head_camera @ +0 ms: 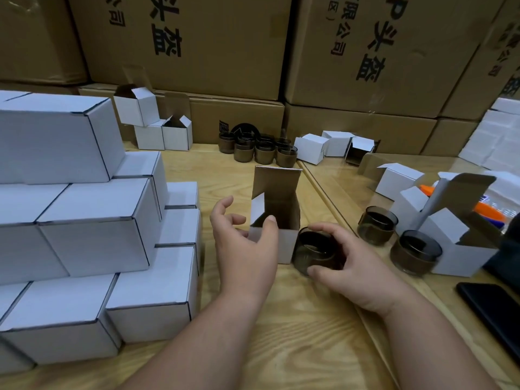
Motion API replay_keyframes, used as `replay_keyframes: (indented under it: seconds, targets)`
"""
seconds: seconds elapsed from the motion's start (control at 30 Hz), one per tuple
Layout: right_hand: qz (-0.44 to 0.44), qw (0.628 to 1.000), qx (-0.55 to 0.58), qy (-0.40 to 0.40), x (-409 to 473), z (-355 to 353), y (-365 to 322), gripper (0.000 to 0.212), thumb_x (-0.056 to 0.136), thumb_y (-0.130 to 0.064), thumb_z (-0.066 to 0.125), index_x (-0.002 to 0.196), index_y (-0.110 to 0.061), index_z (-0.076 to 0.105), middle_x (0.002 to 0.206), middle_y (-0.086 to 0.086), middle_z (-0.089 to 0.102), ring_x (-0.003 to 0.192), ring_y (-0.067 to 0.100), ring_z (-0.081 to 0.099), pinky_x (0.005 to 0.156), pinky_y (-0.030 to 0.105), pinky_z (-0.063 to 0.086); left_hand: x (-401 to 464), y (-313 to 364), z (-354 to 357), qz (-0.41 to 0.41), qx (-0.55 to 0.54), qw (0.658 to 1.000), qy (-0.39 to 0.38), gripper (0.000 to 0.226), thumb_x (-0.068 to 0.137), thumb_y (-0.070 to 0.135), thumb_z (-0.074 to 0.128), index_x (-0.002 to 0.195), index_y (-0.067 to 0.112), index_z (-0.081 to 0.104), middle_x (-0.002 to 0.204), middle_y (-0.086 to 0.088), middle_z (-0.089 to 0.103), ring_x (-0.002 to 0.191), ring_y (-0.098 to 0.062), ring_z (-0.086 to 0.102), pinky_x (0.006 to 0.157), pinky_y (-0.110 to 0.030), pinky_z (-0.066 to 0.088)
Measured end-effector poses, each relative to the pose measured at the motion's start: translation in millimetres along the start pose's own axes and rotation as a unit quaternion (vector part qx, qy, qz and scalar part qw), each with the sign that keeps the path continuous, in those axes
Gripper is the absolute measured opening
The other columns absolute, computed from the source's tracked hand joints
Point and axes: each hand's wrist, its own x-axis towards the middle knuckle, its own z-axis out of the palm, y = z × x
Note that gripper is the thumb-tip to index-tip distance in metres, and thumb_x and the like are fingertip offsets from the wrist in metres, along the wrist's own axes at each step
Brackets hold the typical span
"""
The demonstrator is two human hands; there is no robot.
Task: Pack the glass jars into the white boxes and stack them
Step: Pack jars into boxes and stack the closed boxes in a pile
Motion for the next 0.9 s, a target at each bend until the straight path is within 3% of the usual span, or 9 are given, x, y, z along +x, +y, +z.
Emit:
replay_keyframes:
  seconds: [0.13, 0.23, 0.37, 0.43, 0.47, 0.53, 0.63, 0.73, 0.9]
  targets:
    - [0.017, 0.994, 0.062, 0.087, -0.8, -1.5, 0.5, 0.048, 0.066, -0.057, 0.075, 0.113, -0.055, 0.066, 0.111, -0.031, 0.067, 0.1, -0.009, 0.063, 0.082, 0.022, 0.052, 1.6, 1.8, 0.0, -0.016, -0.013, 0.998, -0.053, 0.074, 0.087, 0.042, 0.071, 0.136, 0.069, 0.021, 0.142, 0.024, 0.04, 0.124, 0.002, 0.041, 0.084, -0.014, 0.034]
    - [0.029, 0.944, 0.279, 0.172, 4.3, 4.3, -3.1, 0.038, 0.077, -0.054, 0.079, 0.107, -0.031, 0.075, 0.106, -0.001, 0.077, 0.089, 0.016, 0.074, 0.081, 0.041, 0.059, 3.5, 5.6, 0.1, -0.04, -0.009, 0.994, -0.101, 0.072, 0.083, 0.051, 0.062, 0.122, 0.086, 0.012, 0.135, 0.036, 0.039, 0.12, 0.004, 0.044, 0.083, -0.019, 0.035]
    - [0.03, 0.868, 0.435, 0.237, 13.5, 13.1, -17.9, 0.07, 0.071, -0.074, 0.069, 0.105, -0.013, 0.067, 0.085, 0.007, 0.073, 0.062, 0.019, 0.065, 0.056, 0.034, 0.057, 3.9, 5.6, 1.4, -0.042, 0.028, 0.994, -0.099, 0.07, 0.077, 0.056, 0.061, 0.123, 0.082, 0.016, 0.123, 0.036, 0.042, 0.118, -0.016, 0.055, 0.086, -0.033, 0.05]
    - [0.012, 0.85, 0.468, 0.24, 16.5, 14.1, -20.5, 0.094, 0.051, -0.088, 0.072, 0.104, -0.011, 0.068, 0.077, 0.007, 0.069, 0.058, 0.016, 0.061, 0.053, 0.032, 0.057, 2.3, 5.3, 2.3, -0.034, 0.05, 0.994, -0.09, 0.073, 0.075, 0.056, 0.063, 0.131, 0.071, 0.019, 0.121, 0.027, 0.045, 0.12, -0.018, 0.052, 0.095, -0.045, 0.053]
    - [-0.009, 0.848, 0.473, 0.237, 16.8, 14.8, -21.7, 0.094, 0.046, -0.09, 0.073, 0.099, -0.013, 0.071, 0.075, 0.007, 0.067, 0.057, 0.015, 0.061, 0.054, 0.033, 0.057, 1.2, 5.3, 2.8, -0.03, 0.058, 0.994, -0.087, 0.075, 0.073, 0.056, 0.063, 0.133, 0.068, 0.02, 0.12, 0.024, 0.046, 0.12, -0.017, 0.05, 0.098, -0.047, 0.051]
    - [-0.064, 0.855, 0.457, 0.237, 15.3, 16.9, -25.7, 0.078, 0.048, -0.087, 0.075, 0.088, -0.02, 0.076, 0.074, 0.006, 0.065, 0.057, 0.016, 0.06, 0.058, 0.035, 0.059, -0.8, 6.2, 4.3, -0.023, 0.069, 0.993, -0.087, 0.075, 0.072, 0.055, 0.064, 0.133, 0.064, 0.021, 0.121, 0.018, 0.048, 0.121, -0.016, 0.05, 0.103, -0.049, 0.049]
    - [-0.13, 0.878, 0.351, 0.3, 9.9, 21.5, -33.3, 0.049, 0.069, -0.074, 0.077, 0.092, -0.031, 0.075, 0.066, 0.002, 0.063, 0.057, 0.018, 0.063, 0.065, 0.037, 0.061, -2.1, 7.8, 6.5, -0.019, 0.08, 0.993, -0.09, 0.076, 0.07, 0.055, 0.065, 0.131, 0.064, 0.021, 0.122, 0.013, 0.05, 0.122, -0.017, 0.051, 0.104, -0.05, 0.048]
    - [-0.197, 0.888, 0.244, 0.336, 7.7, 30.2, -40.6, 0.013, 0.088, -0.047, 0.073, 0.1, -0.041, 0.071, 0.075, 0.003, 0.071, 0.069, 0.016, 0.072, 0.072, 0.024, 0.059, -2.7, 9.3, 7.3, -0.013, 0.084, 0.993, -0.085, 0.075, 0.069, 0.054, 0.066, 0.129, 0.064, 0.021, 0.12, 0.01, 0.053, 0.12, -0.019, 0.054, 0.105, -0.05, 0.047]
    - [-0.256, 0.924, 0.123, 0.256, 11.2, 52.0, -50.0, 0.018, 0.097, -0.041, 0.061, 0.11, -0.054, 0.06, 0.102, -0.013, 0.073, 0.097, 0.013, 0.072, 0.083, 0.024, 0.055, -1.1, 9.6, 7.2, -0.004, 0.079, 0.993, -0.09, 0.068, 0.067, 0.059, 0.067, 0.116, 0.071, 0.021, 0.123, 0.004, 0.056, 0.12, -0.024, 0.057, 0.105, -0.054, 0.046]
